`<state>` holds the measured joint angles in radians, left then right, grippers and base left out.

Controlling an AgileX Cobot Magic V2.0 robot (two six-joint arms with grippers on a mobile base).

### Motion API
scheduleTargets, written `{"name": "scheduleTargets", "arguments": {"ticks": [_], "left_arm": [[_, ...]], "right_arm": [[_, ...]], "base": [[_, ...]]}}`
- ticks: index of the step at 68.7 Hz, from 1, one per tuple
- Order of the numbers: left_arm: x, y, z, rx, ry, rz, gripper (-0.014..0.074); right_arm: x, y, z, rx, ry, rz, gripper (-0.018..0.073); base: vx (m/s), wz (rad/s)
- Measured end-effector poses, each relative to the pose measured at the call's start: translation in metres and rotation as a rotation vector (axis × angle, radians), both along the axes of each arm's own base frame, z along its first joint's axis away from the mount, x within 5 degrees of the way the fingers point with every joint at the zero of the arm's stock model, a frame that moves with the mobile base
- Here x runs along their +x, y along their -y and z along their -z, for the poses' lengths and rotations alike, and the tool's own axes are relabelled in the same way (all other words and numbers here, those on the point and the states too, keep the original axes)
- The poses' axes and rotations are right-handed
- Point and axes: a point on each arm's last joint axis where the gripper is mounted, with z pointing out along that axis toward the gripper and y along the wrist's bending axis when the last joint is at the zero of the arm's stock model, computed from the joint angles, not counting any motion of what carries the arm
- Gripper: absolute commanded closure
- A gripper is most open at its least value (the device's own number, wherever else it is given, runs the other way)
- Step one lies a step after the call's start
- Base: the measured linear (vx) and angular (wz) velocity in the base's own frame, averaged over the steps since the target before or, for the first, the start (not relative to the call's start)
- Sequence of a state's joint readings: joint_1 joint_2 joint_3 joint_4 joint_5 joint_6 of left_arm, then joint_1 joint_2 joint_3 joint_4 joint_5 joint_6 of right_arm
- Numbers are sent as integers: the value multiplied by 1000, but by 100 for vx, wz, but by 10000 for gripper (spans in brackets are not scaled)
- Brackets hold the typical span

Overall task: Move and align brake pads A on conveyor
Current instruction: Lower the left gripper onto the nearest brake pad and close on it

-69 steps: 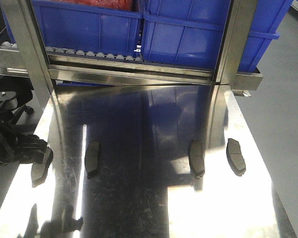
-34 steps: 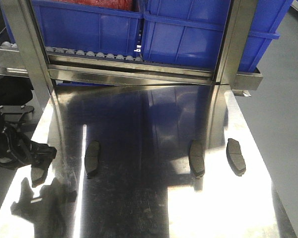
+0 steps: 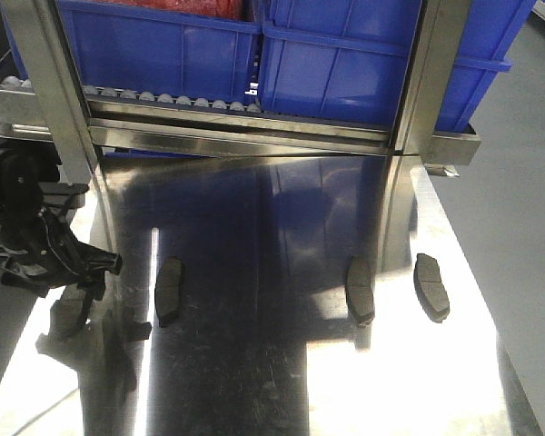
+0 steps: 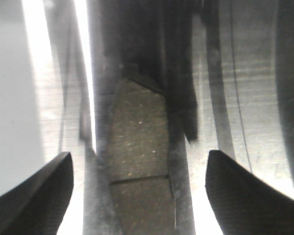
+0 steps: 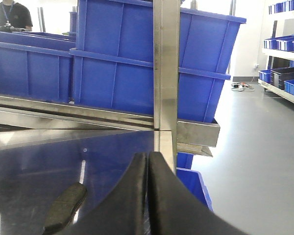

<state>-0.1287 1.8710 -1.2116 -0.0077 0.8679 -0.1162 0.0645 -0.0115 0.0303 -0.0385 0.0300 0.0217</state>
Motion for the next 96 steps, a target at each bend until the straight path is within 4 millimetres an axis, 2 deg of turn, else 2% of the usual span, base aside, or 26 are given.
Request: {"name": "scheduleTargets", "arguments": {"ticks": [12, 21, 27, 38, 58, 70, 73, 82, 96], "left_arm": [[3, 2, 11, -5, -39, -3, 74], [4, 3, 12, -10, -41, -6, 150], [5, 3, 12, -11, -39, -7, 269], [5, 3, 12, -10, -33, -7, 608], [0, 4, 3, -26, -11, -11, 603], [-18, 1, -40, -49, 167, 0, 603], [-27, 0, -54, -56, 226, 1, 603], [-57, -4, -79, -71, 353, 0, 603], [-115, -12, -96, -91, 534, 1, 603]], "right_arm": [[0, 0, 0, 0, 0, 0, 569], [0, 0, 0, 0, 0, 0, 569], [0, 0, 0, 0, 0, 0, 569], [0, 0, 0, 0, 0, 0, 569], [0, 0, 0, 0, 0, 0, 569], [0, 0, 0, 0, 0, 0, 569], [0, 0, 0, 0, 0, 0, 569], [0, 0, 0, 0, 0, 0, 569], [0, 0, 0, 0, 0, 0, 569]], "base": [[0, 0], [0, 0], [0, 0], [0, 0], [0, 0], [0, 0], [0, 0], [0, 0], [0, 0]]}}
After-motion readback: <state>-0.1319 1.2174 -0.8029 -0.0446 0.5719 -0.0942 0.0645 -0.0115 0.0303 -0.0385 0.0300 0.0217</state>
